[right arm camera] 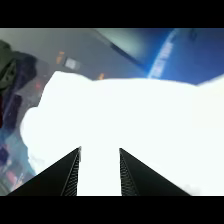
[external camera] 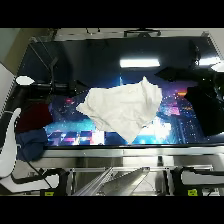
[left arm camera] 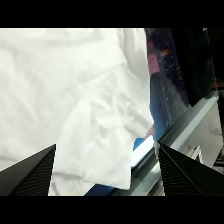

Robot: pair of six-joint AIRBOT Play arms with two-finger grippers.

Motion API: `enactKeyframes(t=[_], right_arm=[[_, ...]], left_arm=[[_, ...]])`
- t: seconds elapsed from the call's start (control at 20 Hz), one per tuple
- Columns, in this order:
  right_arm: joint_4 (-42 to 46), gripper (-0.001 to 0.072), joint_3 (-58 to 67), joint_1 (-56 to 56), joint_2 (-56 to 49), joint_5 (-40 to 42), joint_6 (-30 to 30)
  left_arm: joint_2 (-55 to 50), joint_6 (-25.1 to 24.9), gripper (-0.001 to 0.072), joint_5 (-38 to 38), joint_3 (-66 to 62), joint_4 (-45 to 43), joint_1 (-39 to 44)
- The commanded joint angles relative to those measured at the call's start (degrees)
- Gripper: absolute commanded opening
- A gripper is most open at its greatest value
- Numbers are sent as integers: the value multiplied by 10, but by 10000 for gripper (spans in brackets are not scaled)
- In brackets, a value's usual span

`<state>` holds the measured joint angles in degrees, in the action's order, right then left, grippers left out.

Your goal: Fold the shirts.

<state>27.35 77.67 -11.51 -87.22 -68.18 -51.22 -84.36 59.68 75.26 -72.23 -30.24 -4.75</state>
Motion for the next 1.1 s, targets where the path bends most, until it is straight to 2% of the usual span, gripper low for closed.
enactKeyframes(t=[0.0,0.15,0.3,0.4,0.45,0.5,0.55,0.8,1.05], right_arm=[[7,311,0,-39,-29,-57,-11],[69,298,-34,-62,2,-138,-44],[113,296,-154,-62,71,-153,-59],[113,298,-257,-57,132,-95,-63],[113,332,-299,-52,154,-77,-73],[113,464,-337,-45,170,-61,-89],[112,510,-374,-33,181,-38,-94],[108,510,-471,99,163,85,-127],[1,510,-473,232,105,190,-126]], left_arm=[[-66,11,715,88,-46,-3,-53],[-67,31,715,91,-15,-51,-80],[-67,35,714,65,53,-115,-87],[-67,35,699,22,94,-146,-87],[-67,35,698,-5,110,-151,-87],[-68,34,698,-26,119,-153,-87],[-68,34,697,-45,121,-153,-87],[-69,34,697,-103,120,-150,-85],[-69,33,697,-180,120,-147,-55]])
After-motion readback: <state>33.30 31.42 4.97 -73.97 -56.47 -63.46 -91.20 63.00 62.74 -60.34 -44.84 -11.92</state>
